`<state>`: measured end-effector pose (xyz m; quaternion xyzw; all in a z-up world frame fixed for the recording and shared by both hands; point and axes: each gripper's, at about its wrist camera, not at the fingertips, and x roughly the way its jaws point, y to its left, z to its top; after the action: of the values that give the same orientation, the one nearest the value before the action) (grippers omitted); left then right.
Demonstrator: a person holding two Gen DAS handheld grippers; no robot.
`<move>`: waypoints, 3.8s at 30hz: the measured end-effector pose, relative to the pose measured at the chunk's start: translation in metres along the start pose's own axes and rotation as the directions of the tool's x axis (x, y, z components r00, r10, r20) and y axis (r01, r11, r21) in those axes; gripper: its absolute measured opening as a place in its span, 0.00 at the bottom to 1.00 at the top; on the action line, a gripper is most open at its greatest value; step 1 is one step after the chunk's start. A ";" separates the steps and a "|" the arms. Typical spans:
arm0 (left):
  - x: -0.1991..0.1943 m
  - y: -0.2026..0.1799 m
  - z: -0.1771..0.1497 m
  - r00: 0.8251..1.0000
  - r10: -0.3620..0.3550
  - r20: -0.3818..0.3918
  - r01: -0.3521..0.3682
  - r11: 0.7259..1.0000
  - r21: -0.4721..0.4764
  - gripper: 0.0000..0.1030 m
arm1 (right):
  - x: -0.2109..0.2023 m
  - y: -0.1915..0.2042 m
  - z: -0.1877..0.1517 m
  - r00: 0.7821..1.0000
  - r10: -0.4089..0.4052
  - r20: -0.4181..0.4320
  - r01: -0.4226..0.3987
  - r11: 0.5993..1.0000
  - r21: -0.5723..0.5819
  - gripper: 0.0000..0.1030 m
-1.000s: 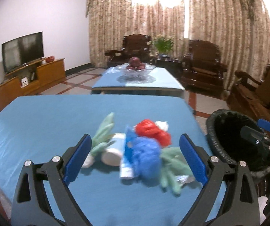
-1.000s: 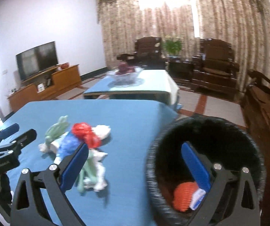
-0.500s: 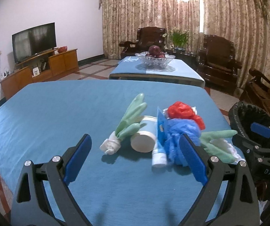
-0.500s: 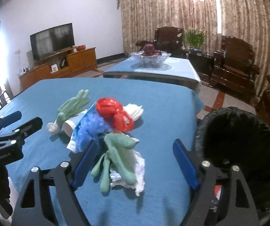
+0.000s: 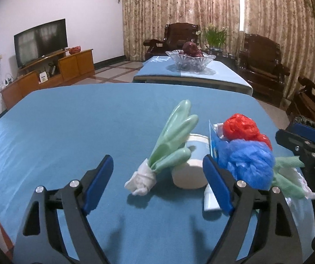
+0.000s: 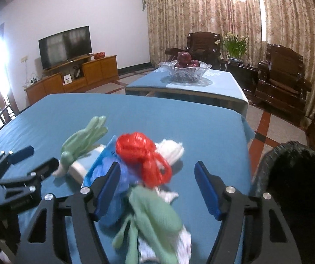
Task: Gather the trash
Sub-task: 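Grasp the green rubber glove with the left gripper while the right grasps the red plastic bag, then lift both items over the wastebasket and release them inside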
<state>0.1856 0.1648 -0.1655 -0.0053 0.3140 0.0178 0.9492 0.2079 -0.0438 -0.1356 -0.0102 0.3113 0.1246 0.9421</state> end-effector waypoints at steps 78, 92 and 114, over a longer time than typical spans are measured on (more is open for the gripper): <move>-0.025 0.013 0.009 0.998 -0.033 -0.052 0.027 0.994 -0.106 0.17 | -0.025 0.003 0.014 0.993 0.113 0.026 -0.113 0.994 -0.005 0.14; -0.063 -0.052 0.052 0.991 -0.132 0.037 0.134 0.990 -0.049 0.17 | -0.078 -0.021 0.030 0.989 0.096 0.108 -0.097 0.995 0.009 0.09; -0.046 -0.243 0.069 0.902 -0.432 0.019 0.428 0.898 0.106 0.17 | -0.167 -0.186 0.003 0.965 -0.225 0.133 0.198 0.962 0.187 0.09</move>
<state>0.1994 -0.0784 -0.0827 -0.0268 0.2855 -0.2076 0.9352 0.1254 -0.2619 -0.0458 0.0476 0.2450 -0.0040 0.9684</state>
